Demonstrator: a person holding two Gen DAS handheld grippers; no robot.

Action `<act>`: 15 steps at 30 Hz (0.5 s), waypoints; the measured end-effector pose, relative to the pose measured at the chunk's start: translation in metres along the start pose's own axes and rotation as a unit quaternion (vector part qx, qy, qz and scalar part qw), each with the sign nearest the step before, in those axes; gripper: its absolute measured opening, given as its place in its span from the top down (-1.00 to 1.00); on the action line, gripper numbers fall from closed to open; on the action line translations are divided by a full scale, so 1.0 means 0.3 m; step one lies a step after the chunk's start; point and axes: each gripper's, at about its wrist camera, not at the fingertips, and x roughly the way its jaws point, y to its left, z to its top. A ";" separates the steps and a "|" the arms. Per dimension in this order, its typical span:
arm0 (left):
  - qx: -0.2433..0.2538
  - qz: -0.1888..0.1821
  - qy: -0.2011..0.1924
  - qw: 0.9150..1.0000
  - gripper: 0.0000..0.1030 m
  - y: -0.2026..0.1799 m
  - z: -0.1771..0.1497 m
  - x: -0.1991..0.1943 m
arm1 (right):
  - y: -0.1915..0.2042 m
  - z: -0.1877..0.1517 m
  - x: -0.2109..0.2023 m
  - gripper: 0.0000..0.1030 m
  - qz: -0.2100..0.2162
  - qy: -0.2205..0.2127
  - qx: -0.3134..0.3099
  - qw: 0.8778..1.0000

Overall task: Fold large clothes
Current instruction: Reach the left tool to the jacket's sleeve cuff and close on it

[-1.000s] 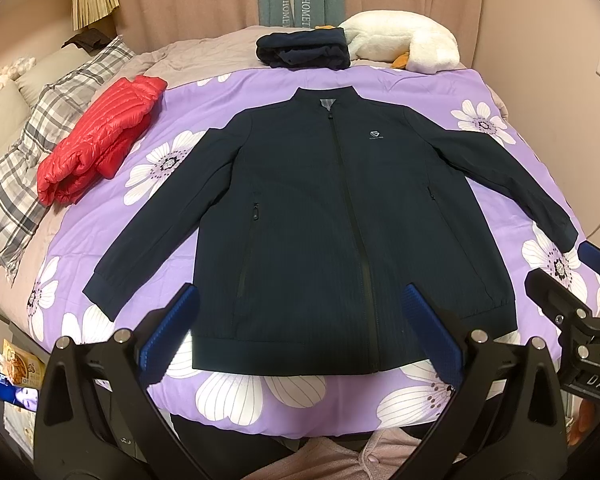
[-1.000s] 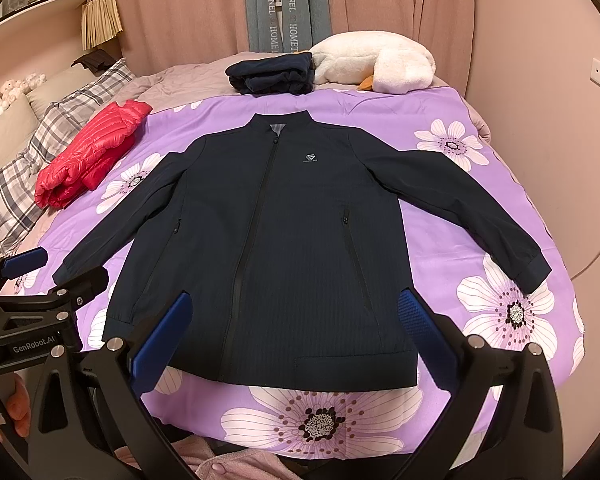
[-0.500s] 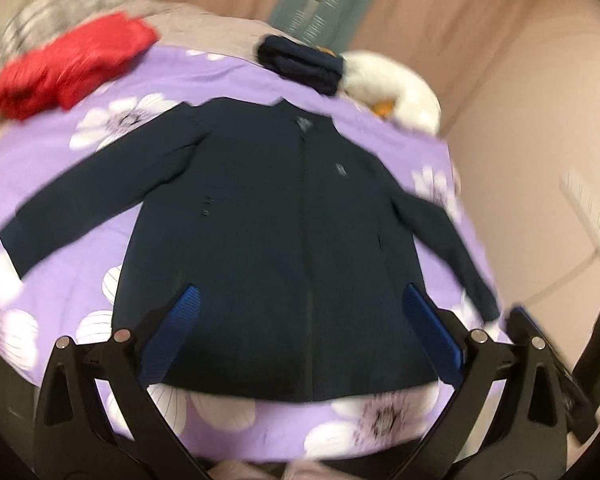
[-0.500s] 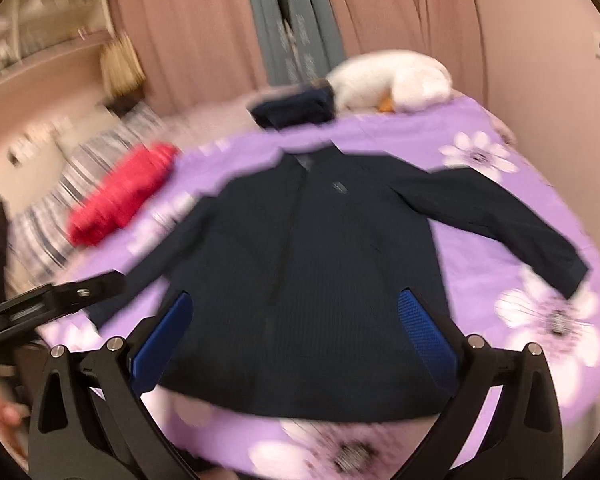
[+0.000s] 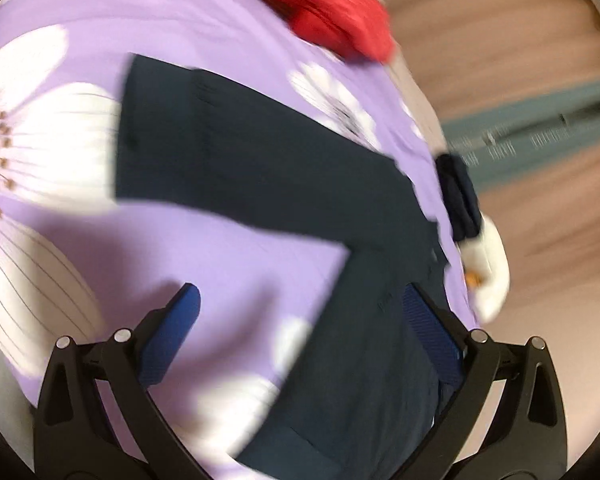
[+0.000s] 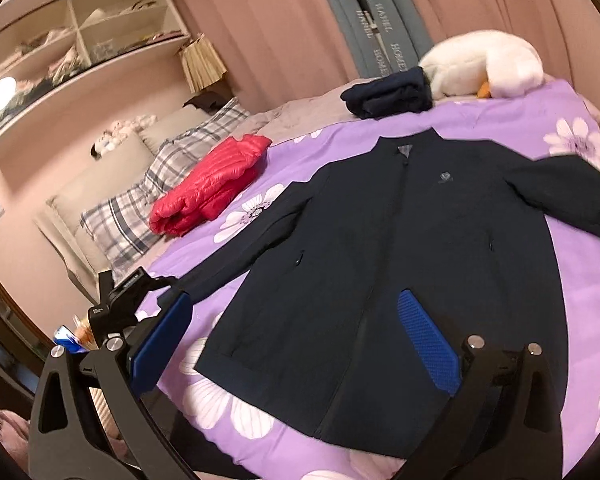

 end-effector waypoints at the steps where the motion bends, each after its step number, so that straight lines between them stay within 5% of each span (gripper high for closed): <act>1: -0.015 -0.001 0.000 1.000 -0.96 0.029 0.012 0.013 | -0.001 -0.009 0.012 -0.97 -0.003 0.003 -0.006 1.000; 6: -0.090 -0.030 -0.010 0.995 -0.96 0.119 0.097 0.041 | 0.023 -0.008 0.061 -0.97 -0.012 0.012 -0.033 0.999; 15: -0.128 -0.012 -0.094 0.987 -0.92 0.152 0.210 0.075 | 0.035 -0.018 0.134 -0.97 -0.017 0.032 -0.053 0.998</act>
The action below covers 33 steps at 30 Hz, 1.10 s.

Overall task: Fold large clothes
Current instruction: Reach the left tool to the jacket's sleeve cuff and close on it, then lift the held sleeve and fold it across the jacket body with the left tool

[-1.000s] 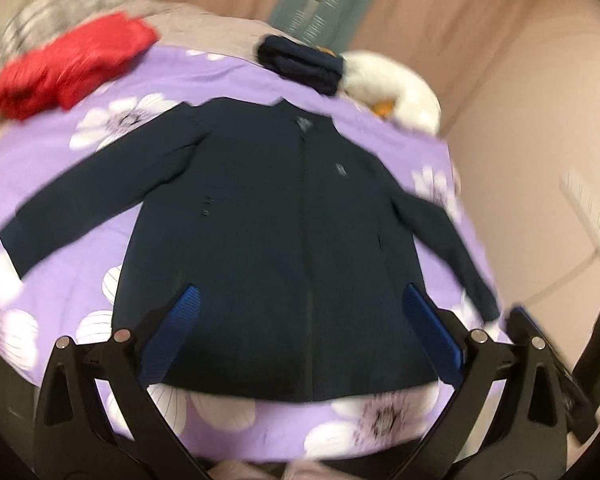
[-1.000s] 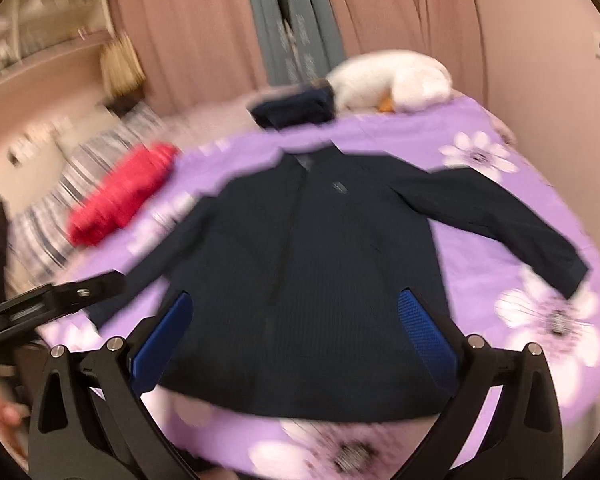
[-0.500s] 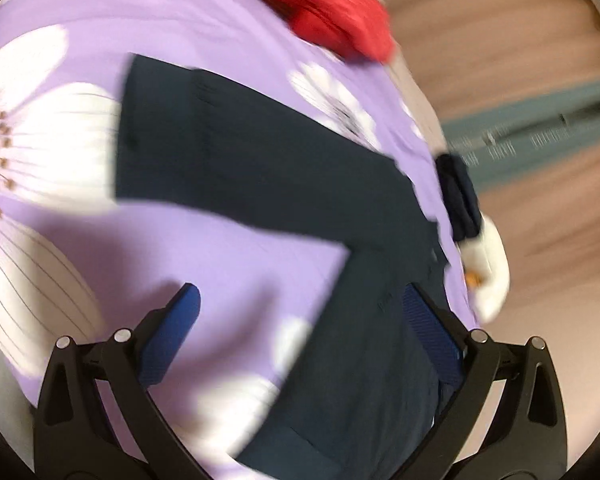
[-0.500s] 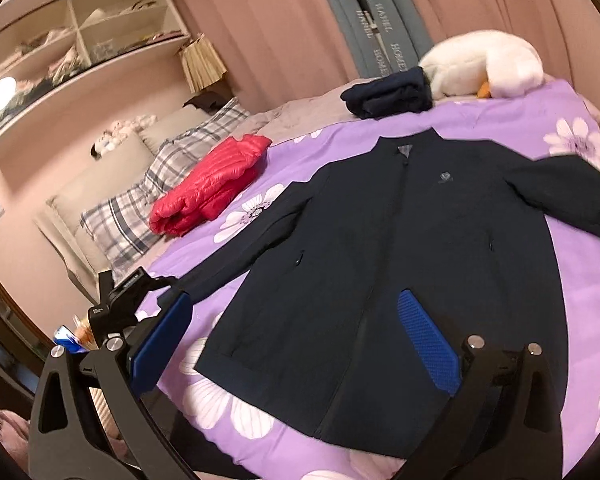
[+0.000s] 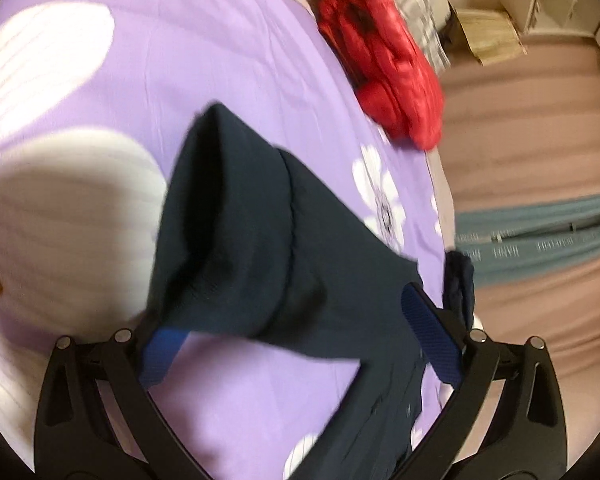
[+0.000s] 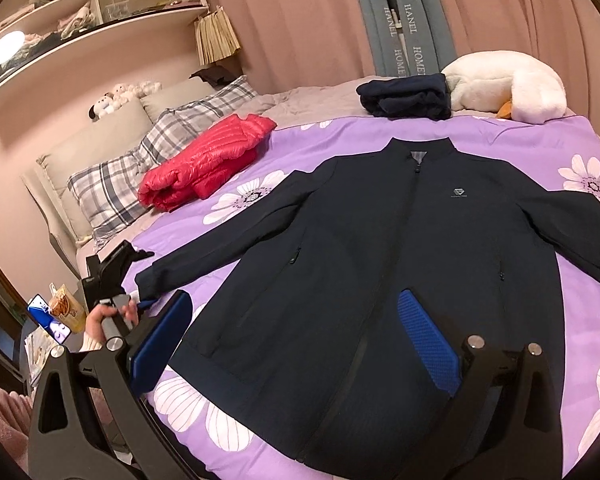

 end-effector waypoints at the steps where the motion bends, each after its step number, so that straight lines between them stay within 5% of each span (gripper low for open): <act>1: 0.001 0.014 -0.009 1.000 -0.82 -0.005 0.008 0.002 | 0.001 0.001 0.004 -0.97 -0.001 0.000 -0.003 1.000; 3: 0.015 0.056 -0.021 0.998 -0.57 -0.026 0.018 0.013 | -0.001 0.001 0.019 -0.97 -0.002 0.002 -0.007 1.000; 4: 0.026 0.081 -0.028 0.996 -0.15 -0.038 0.025 0.019 | -0.003 -0.001 0.030 -0.97 -0.002 0.005 -0.006 1.000; 7: 0.030 0.101 -0.017 0.994 0.43 -0.037 0.059 0.041 | -0.017 0.008 0.064 -0.97 0.005 0.021 0.004 1.000; 12: 0.113 0.112 -0.027 0.987 0.69 -0.165 0.096 0.010 | -0.022 0.023 0.112 -0.97 0.007 0.033 0.005 0.999; 16: 0.229 0.095 -0.050 0.968 0.69 -0.437 0.095 -0.029 | -0.033 0.018 0.137 -0.97 0.012 0.039 0.013 0.999; 18: 0.291 0.083 -0.061 0.951 0.69 -0.595 0.060 -0.043 | -0.046 0.012 0.138 -0.97 0.010 0.039 0.018 0.999; 21: 0.398 0.044 -0.070 0.914 0.69 -0.872 -0.065 -0.050 | -0.083 0.005 0.130 -0.97 0.001 0.037 0.028 0.999; 23: 0.463 0.024 -0.073 0.883 0.69 -1.022 -0.186 -0.050 | -0.122 0.001 0.111 -0.97 -0.013 0.030 0.041 0.999; 26: 0.551 -0.010 -0.026 0.834 0.69 -1.238 -0.454 0.031 | -0.186 -0.013 0.068 -0.97 -0.033 0.017 0.070 0.997; 30: 0.632 -0.017 0.016 0.775 0.69 -1.350 -0.809 0.186 | -0.269 -0.049 0.004 -0.97 -0.059 0.007 0.101 0.993; 33: 0.664 -0.015 0.089 0.743 0.68 -1.350 -1.081 0.354 | -0.322 -0.087 -0.035 -0.97 -0.089 0.013 0.109 0.990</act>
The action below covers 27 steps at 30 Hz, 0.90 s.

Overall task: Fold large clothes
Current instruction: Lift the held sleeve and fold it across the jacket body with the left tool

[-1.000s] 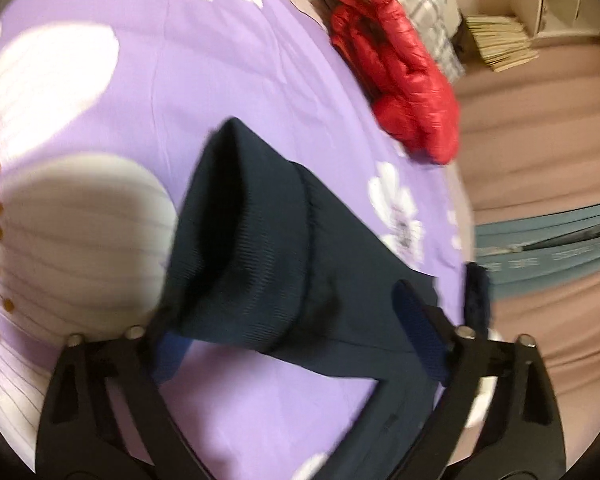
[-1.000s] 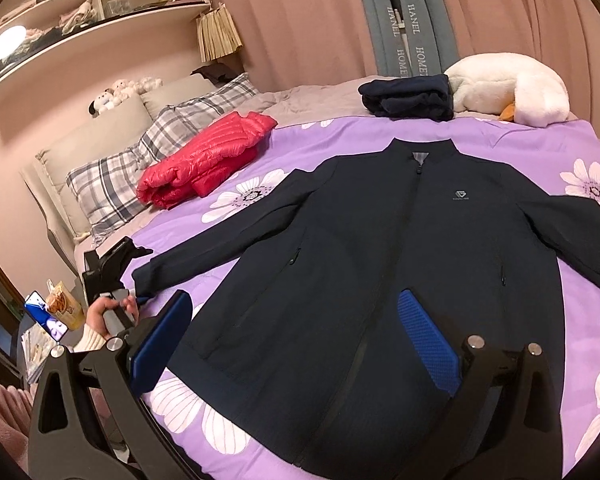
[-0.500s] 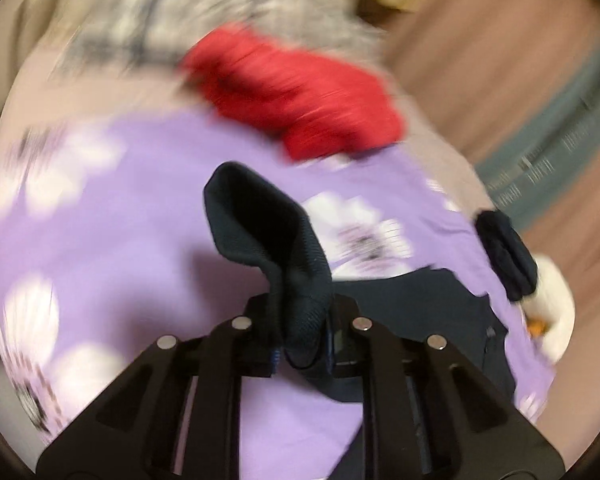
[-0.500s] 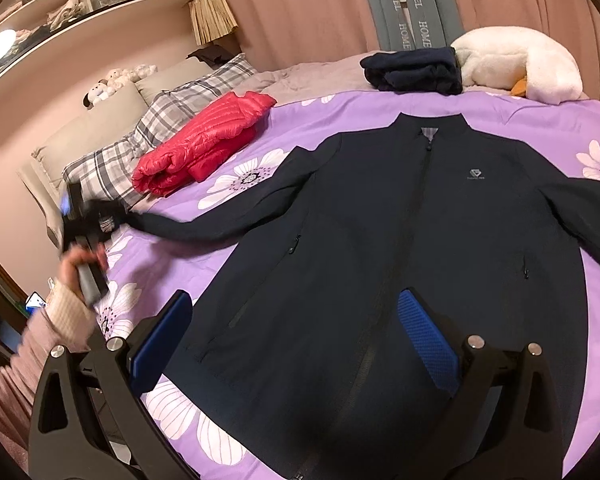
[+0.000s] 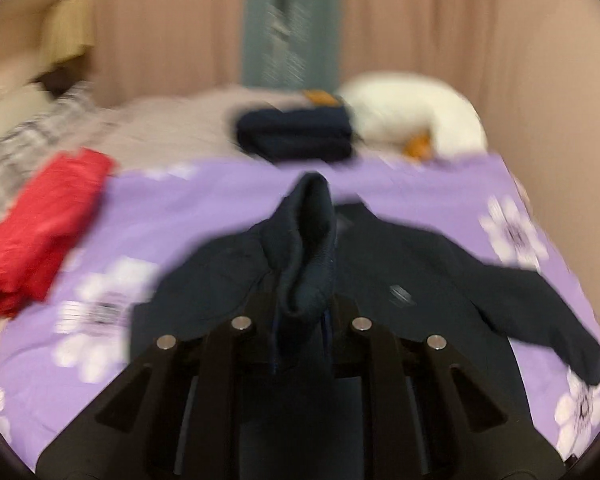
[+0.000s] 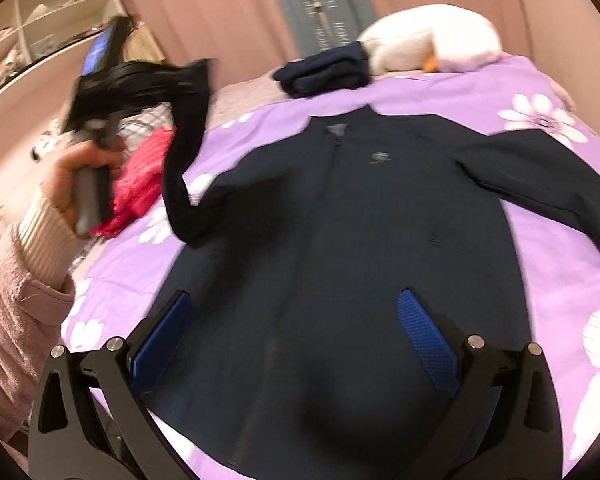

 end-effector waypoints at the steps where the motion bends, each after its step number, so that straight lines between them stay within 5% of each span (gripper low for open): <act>1: 0.012 -0.009 0.014 1.000 0.60 -0.066 -0.017 0.048 | -0.030 -0.010 -0.010 -0.97 -0.013 0.002 0.006 1.000; 2: 0.026 -0.025 0.031 0.999 0.54 -0.153 -0.038 0.119 | -0.045 -0.008 -0.009 -0.97 -0.017 0.003 0.011 1.000; 3: 0.032 -0.040 0.041 0.998 0.22 -0.194 -0.059 0.160 | -0.071 -0.014 -0.013 -0.97 -0.023 0.004 0.020 1.000; 4: 0.038 -0.055 0.051 0.996 -0.46 -0.244 -0.082 0.196 | -0.085 -0.019 -0.010 -0.97 -0.026 0.005 0.026 0.999; 6: 0.044 -0.064 0.060 0.995 -0.88 -0.296 -0.119 0.235 | -0.111 -0.025 0.000 -0.97 -0.030 0.010 0.038 0.999; 11: 0.021 -0.113 0.057 0.992 -0.89 -0.187 -0.214 0.170 | -0.167 -0.002 0.078 -0.97 -0.022 0.032 0.054 0.998; 14: -0.051 -0.109 0.050 0.991 -0.89 0.069 -0.272 0.114 | -0.183 0.072 0.162 -0.97 0.002 0.037 0.065 0.997; 17: -0.132 -0.067 0.047 0.988 -0.88 0.359 -0.351 0.082 | -0.182 0.149 0.280 -0.97 0.035 0.042 0.071 0.996; 20: -0.239 -0.056 0.054 0.968 -0.88 0.618 -0.438 0.090 | -0.159 0.244 0.454 -0.97 0.024 0.058 0.056 0.996; 24: -0.375 -0.112 0.048 0.919 -0.88 0.837 -0.538 0.147 | -0.143 0.359 0.661 -0.90 -0.029 0.065 0.049 0.996; 27: -0.414 -0.135 0.045 0.899 -0.88 0.879 -0.552 0.216 | -0.162 0.407 0.774 -0.47 -0.062 0.079 0.051 0.994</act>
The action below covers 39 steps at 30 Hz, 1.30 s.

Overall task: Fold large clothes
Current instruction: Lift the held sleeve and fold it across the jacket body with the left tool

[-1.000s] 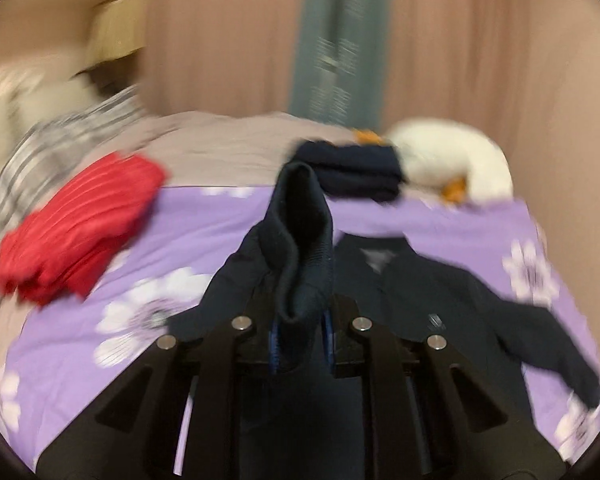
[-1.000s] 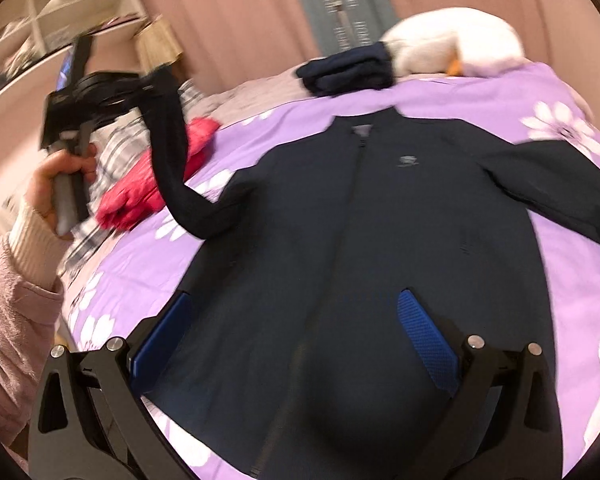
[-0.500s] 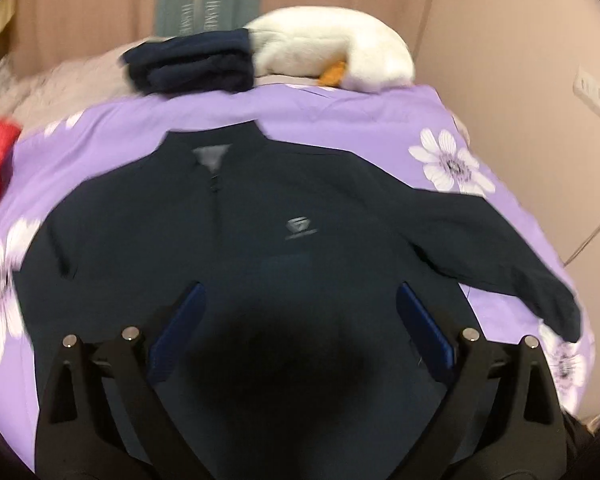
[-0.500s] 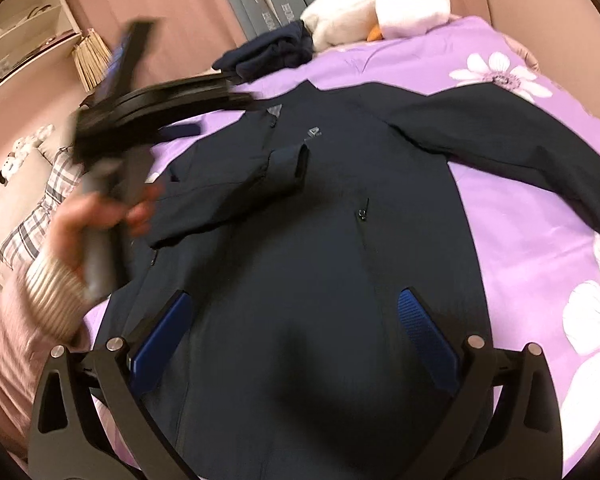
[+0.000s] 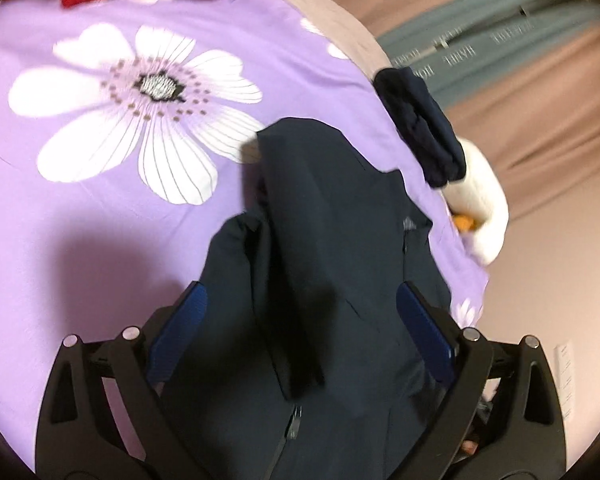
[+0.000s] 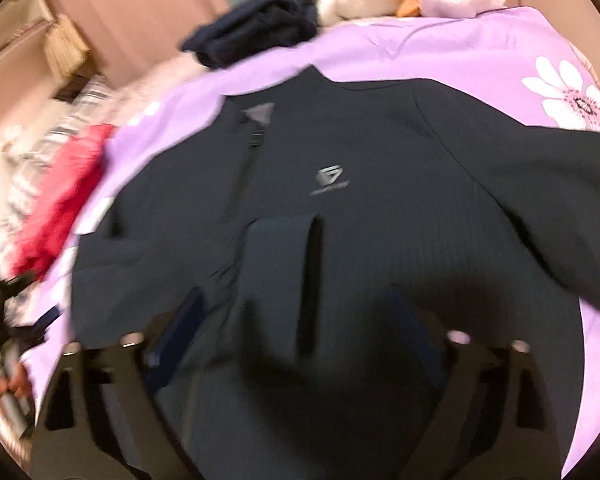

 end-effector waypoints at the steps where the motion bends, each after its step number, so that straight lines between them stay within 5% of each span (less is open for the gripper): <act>1: -0.013 -0.007 0.006 1.000 -0.88 0.014 0.010 0.030 | 0.001 0.015 0.037 -0.23 0.006 0.012 0.000 1.000; 5: -0.064 -0.038 0.027 0.997 -0.88 0.046 0.036 0.137 | 0.040 0.032 0.082 0.95 -0.010 0.025 -0.048 0.998; 9: -0.079 -0.058 0.030 0.995 -0.88 0.038 0.066 0.207 | 0.004 0.118 0.009 0.95 -0.018 -0.022 -0.038 0.999; 13: -0.100 -0.063 0.012 0.993 -0.89 0.037 0.098 0.251 | -0.151 0.159 -0.108 0.95 -0.093 -0.085 0.030 0.992; 17: -0.097 -0.042 0.004 0.994 -0.89 0.024 0.103 0.275 | -0.239 0.111 -0.033 0.95 -0.122 -0.025 0.015 0.992; 23: 0.013 0.064 0.021 0.998 -0.89 -0.061 0.086 0.206 | -0.229 0.122 -0.105 0.56 -0.107 -0.052 0.010 0.993; 26: 0.099 0.111 0.000 0.989 -0.89 -0.140 0.081 0.155 | -0.130 0.131 -0.132 0.48 -0.079 -0.083 -0.047 0.992; 28: 0.168 0.134 -0.004 0.977 -0.88 -0.229 0.062 0.172 | -0.061 0.125 -0.100 0.47 -0.052 -0.069 -0.078 0.993; 32: 0.268 0.150 0.033 0.951 -0.69 -0.366 -0.022 0.308 | 0.030 0.091 0.005 0.48 -0.068 -0.031 -0.134 0.988; 36: 0.317 0.208 0.068 0.923 -0.63 -0.347 -0.094 0.429 | 0.028 0.016 0.092 0.47 -0.105 0.013 -0.169 0.980; 39: 0.336 0.211 0.072 0.915 -0.64 -0.315 -0.114 0.457 | 0.035 -0.017 0.076 0.46 -0.109 0.000 -0.192 0.975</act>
